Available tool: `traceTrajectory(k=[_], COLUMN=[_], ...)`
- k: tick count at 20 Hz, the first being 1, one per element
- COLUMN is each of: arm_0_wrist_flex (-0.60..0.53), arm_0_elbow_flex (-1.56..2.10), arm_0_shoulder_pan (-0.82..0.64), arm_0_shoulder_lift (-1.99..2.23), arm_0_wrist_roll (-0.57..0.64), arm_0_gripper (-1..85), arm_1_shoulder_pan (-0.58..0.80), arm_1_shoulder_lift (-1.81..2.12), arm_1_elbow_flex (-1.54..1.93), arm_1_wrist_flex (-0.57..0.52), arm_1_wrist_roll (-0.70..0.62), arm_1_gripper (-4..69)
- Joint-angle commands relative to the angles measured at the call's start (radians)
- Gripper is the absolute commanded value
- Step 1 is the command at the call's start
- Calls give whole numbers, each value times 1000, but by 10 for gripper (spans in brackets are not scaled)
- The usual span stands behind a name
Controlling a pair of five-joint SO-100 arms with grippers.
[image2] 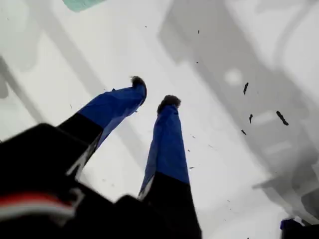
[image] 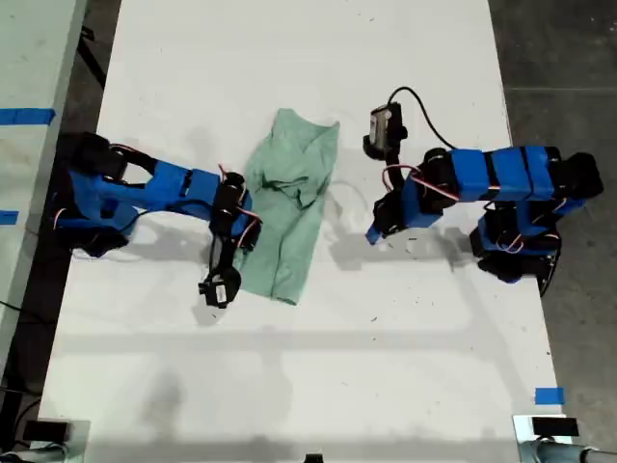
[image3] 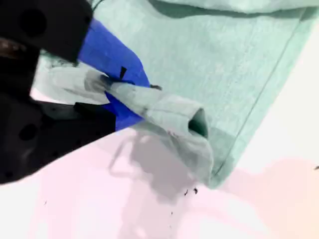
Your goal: Fold tshirt
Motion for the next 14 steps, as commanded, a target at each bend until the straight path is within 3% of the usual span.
traceTrajectory(k=[1,3,4,7,14], arm_0_wrist_flex=[137,135,192,198,199], arm_0_elbow_flex=[-474,-468,-468,-345,5], arm_0_shoulder_pan=[38,34,23,15,-21], arm_0_shoulder_lift=[-333,-394,-391,-160,511], arm_0_wrist_roll=[66,78,80,183,129], arm_0_gripper=[4,231,267,376,387], arm_1_shoulder_pan=[-5,-9,-11,-9,6], arm_1_shoulder_lift=[64,72,77,87,126], arm_1_elbow_flex=[-6,3,8,12,2], arm_1_wrist_flex=[-23,-23,-23,-25,-9], arm_1_wrist_roll=[2,9,12,15,0], arm_1_gripper=[102,103,103,103,110])
